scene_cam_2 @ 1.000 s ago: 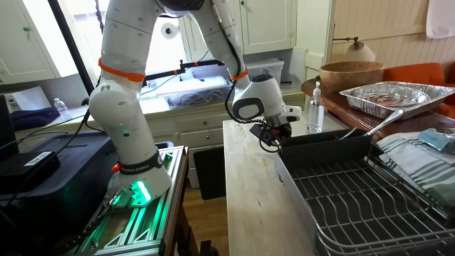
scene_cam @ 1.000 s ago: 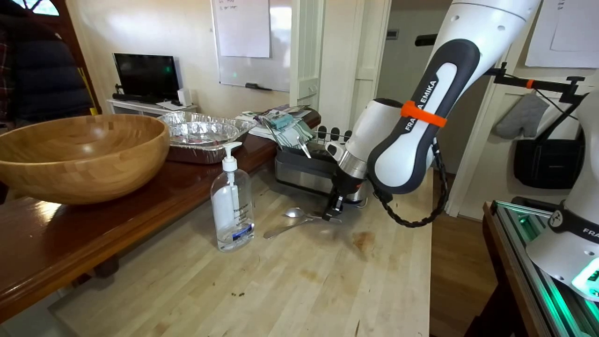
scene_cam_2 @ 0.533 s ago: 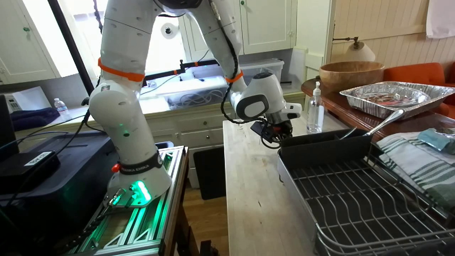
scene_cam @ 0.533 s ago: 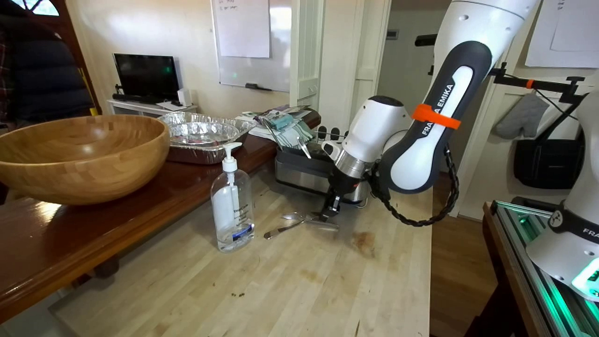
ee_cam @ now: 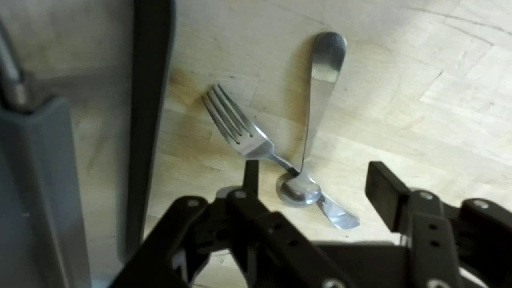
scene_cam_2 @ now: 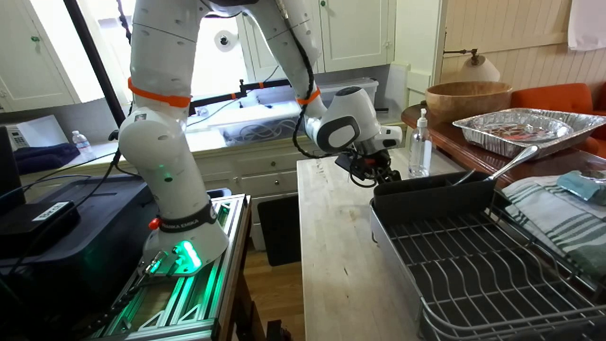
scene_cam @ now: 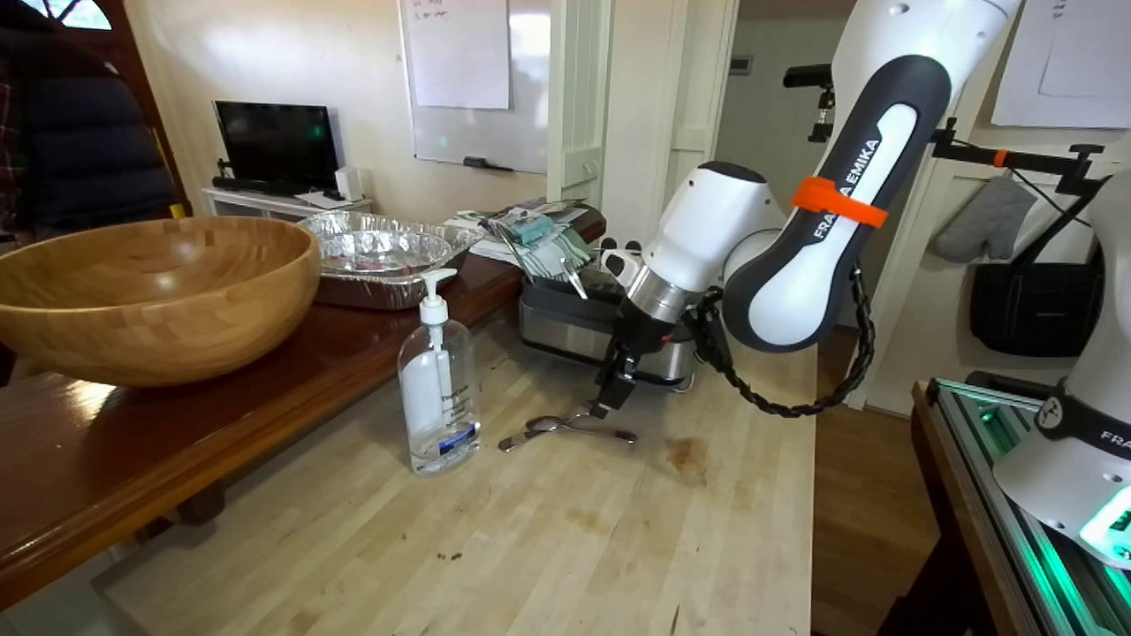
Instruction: Move the spoon to the countertop
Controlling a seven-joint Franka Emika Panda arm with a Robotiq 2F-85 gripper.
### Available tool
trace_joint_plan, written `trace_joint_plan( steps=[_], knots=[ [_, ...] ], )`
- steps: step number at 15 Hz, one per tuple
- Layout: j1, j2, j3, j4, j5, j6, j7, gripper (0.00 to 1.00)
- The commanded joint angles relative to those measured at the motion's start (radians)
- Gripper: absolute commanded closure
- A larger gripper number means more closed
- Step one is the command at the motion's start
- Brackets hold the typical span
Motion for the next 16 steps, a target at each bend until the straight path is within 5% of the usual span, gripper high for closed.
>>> trace_joint_plan(
  steps=[1,10,16],
  knots=[
    [0.012,-0.058,-0.004,-0.019,-0.030,-0.046,0.065,0.00],
    [0.034,-0.218,0.023,-0.045,0.039,-0.140,0.138,0.00],
    [0.046,-0.360,-0.020,-0.040,-0.012,-0.367,0.245,0.00]
  ],
)
